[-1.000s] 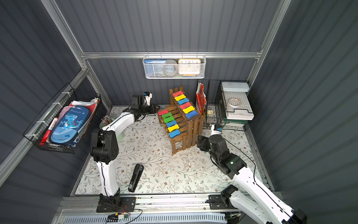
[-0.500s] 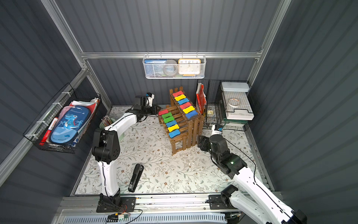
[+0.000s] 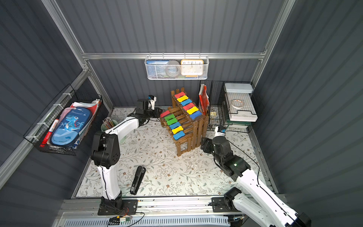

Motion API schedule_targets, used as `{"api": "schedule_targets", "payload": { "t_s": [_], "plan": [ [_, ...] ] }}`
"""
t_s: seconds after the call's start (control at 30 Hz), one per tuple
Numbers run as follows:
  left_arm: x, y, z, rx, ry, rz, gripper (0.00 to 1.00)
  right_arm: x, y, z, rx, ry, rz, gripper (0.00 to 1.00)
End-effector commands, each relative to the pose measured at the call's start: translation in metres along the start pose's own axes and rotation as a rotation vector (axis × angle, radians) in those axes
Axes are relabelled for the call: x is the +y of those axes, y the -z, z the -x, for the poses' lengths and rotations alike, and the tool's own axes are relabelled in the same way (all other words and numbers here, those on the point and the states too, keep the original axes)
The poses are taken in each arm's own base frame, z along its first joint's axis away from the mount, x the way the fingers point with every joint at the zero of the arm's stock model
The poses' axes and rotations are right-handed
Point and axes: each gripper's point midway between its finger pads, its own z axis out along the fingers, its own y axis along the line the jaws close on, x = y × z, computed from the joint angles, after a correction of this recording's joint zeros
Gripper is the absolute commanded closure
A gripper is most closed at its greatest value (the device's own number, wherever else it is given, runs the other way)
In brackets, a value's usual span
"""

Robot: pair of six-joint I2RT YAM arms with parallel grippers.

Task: Remove the whiteboard erasers from the shelf
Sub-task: Adjust the shelf at the center of the board.

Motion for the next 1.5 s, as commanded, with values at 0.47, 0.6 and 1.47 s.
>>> {"api": "schedule_targets", "payload": {
  "t_s": [0.47,0.6,1.47],
  "plan": [
    [0.009,0.082,-0.048,-0.001,0.090,0.257,0.79,-0.010,-0.011,-0.012,0.022,-0.047,-0.037,0.30],
    [0.011,0.107,-0.061,-0.008,0.129,0.335,0.79,-0.010,-0.016,-0.014,0.025,-0.062,-0.045,0.30],
    [0.001,0.189,-0.114,-0.017,0.260,0.430,0.79,-0.021,-0.132,0.018,0.130,-0.128,-0.131,0.45]
  ]
}}
